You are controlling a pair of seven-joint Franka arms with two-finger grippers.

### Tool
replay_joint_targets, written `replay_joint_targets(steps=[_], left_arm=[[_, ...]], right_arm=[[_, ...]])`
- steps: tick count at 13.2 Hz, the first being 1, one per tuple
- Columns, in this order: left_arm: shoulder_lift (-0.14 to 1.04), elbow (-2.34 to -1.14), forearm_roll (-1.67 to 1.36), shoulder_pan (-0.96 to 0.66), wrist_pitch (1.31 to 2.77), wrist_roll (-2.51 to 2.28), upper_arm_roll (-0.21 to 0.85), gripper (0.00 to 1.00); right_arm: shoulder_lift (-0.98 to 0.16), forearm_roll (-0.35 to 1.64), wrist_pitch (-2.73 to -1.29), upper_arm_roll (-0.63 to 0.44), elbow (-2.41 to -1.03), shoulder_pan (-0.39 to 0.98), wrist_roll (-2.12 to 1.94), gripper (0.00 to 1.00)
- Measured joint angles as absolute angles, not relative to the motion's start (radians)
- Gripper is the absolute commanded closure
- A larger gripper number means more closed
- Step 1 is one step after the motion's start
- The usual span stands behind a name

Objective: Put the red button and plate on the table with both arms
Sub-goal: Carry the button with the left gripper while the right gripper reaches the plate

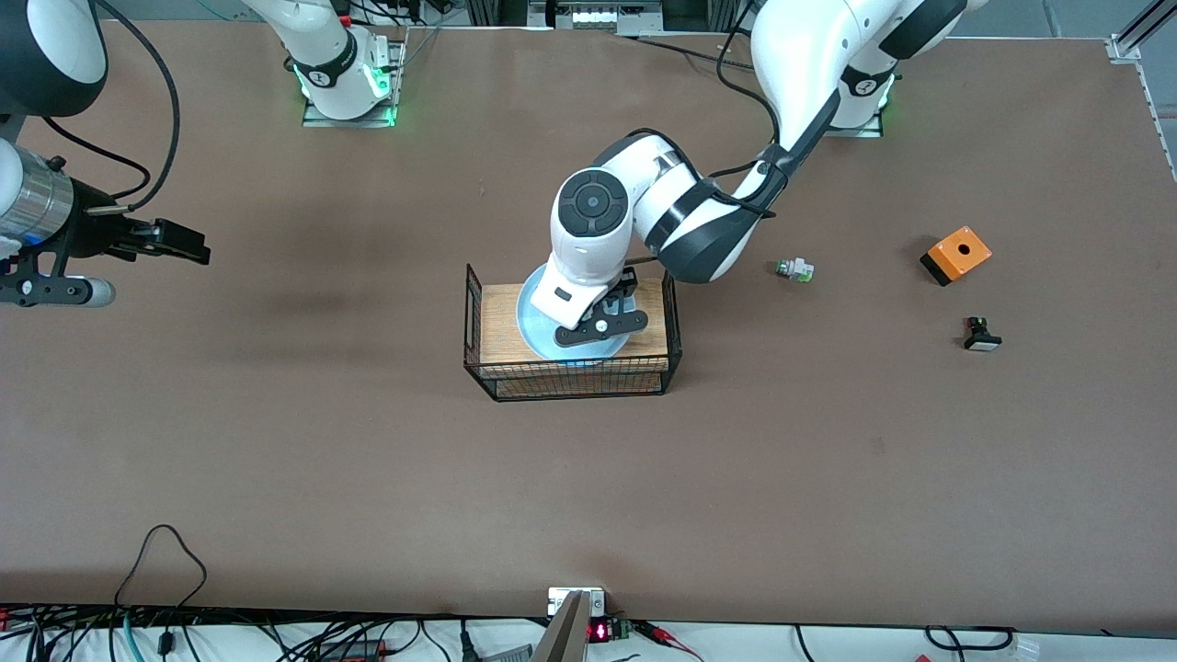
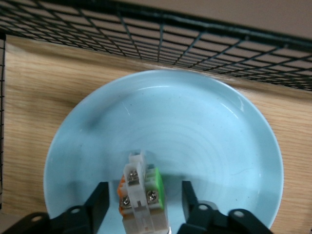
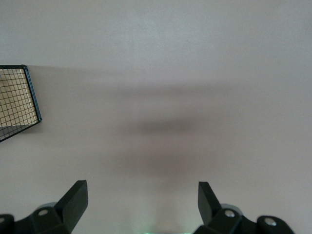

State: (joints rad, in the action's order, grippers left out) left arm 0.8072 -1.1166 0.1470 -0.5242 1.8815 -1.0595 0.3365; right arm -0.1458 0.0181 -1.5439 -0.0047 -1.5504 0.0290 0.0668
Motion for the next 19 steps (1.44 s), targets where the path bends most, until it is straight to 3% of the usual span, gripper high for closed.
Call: replay_joint_targets(steps=[8, 15, 19], left_arm=[[0.791, -1.091, 0.147, -0.525, 1.846, -1.059, 0.341, 1.00], [0.591, -1.071, 0.152, -0.513, 1.684, -1.005, 0.334, 1.00], [0.513, -1.071, 0.160, -0.368, 1.581, -0.732, 0.326, 0.99]], right_arm=[[-0.146, 0.049, -1.544, -0.004, -1.550, 0.029, 0.073, 0.00], [-0.146, 0.143, -1.544, 0.017, -1.533, 0.105, 0.452, 0.00], [-0.154, 0.154, -1.548, 0.020, -1.531, 0.186, 0.601, 0.00]])
